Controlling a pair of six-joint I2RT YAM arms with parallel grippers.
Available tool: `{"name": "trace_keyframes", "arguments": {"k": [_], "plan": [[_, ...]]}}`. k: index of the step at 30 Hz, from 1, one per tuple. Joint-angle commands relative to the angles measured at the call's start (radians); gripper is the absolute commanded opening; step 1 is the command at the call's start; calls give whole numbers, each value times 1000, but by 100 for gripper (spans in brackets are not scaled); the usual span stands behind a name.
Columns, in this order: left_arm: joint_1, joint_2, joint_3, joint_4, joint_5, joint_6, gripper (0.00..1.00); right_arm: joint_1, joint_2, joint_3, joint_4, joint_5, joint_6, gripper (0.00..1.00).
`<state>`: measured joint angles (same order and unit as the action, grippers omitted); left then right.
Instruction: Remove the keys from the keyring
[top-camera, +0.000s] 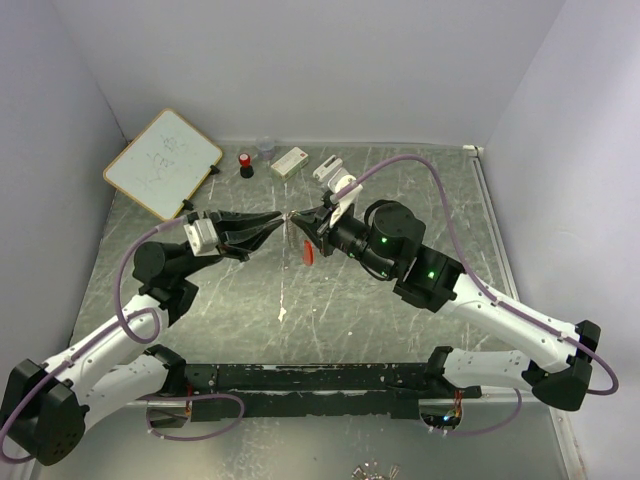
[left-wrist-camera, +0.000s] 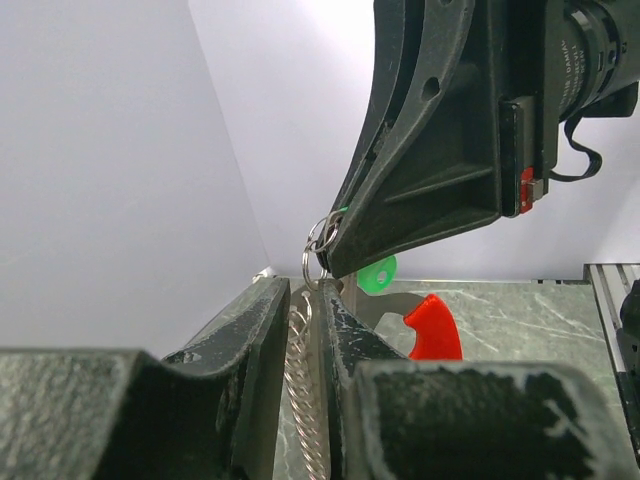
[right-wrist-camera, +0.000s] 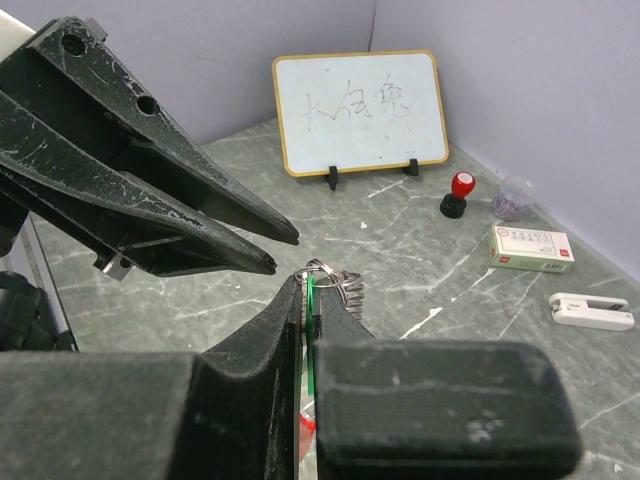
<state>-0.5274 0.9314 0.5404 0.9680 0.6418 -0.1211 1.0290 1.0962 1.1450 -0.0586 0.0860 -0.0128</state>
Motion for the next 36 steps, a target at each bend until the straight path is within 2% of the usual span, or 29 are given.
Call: {"name": "trace_keyframes", "arguments": {"k": [1,16,36], "plan": [[4,10,12,74,35,-25,28,6,-26,27,29,-6,-4,0],[4,93,30,172,76,-60,35,9,-32,24,30,-21,0,0],[4,131,46,245,47,-75,33,14,-19,20,41,-42,9,0]]}}
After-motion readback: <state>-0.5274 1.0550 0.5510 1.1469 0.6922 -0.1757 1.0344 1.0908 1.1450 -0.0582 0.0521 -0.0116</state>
